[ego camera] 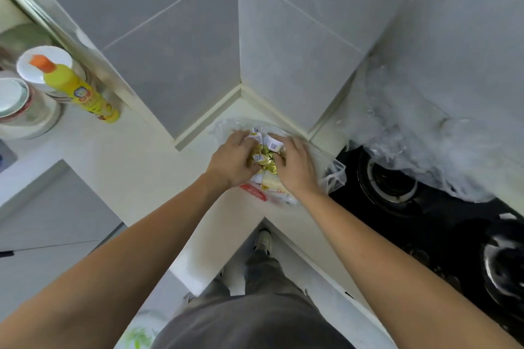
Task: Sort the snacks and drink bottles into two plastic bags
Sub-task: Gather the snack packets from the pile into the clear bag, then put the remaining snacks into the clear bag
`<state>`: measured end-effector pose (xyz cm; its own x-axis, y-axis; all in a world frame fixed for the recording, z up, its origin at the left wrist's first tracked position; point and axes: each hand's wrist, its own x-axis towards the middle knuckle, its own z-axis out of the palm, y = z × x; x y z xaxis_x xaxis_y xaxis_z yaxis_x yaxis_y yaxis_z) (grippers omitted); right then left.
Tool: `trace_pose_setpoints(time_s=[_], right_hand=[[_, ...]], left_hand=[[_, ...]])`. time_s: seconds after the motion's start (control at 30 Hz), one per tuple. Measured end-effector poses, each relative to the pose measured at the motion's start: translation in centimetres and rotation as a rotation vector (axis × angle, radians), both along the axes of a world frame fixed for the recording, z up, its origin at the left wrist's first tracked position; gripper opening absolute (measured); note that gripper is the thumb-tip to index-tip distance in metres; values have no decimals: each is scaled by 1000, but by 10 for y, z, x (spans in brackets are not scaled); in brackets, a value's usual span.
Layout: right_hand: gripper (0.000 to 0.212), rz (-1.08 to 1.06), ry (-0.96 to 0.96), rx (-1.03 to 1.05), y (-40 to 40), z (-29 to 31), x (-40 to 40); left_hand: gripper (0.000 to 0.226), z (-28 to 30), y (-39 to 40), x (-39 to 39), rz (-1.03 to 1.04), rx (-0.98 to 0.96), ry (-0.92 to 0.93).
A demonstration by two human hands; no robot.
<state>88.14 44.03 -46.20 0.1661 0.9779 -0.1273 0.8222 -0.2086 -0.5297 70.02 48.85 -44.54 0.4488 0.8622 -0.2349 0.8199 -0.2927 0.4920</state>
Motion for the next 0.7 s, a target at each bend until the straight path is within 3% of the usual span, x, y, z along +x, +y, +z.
trace_pose_setpoints(time_s=[0.37,0.7], right_hand=[[43,-204,-123,184,-100,50,-20],[52,-558,-264,206,-251,81,15]], left_hand=[[54,48,-45,-19,-234,240,-105],[64,71,-137,58,-639,362,-157]])
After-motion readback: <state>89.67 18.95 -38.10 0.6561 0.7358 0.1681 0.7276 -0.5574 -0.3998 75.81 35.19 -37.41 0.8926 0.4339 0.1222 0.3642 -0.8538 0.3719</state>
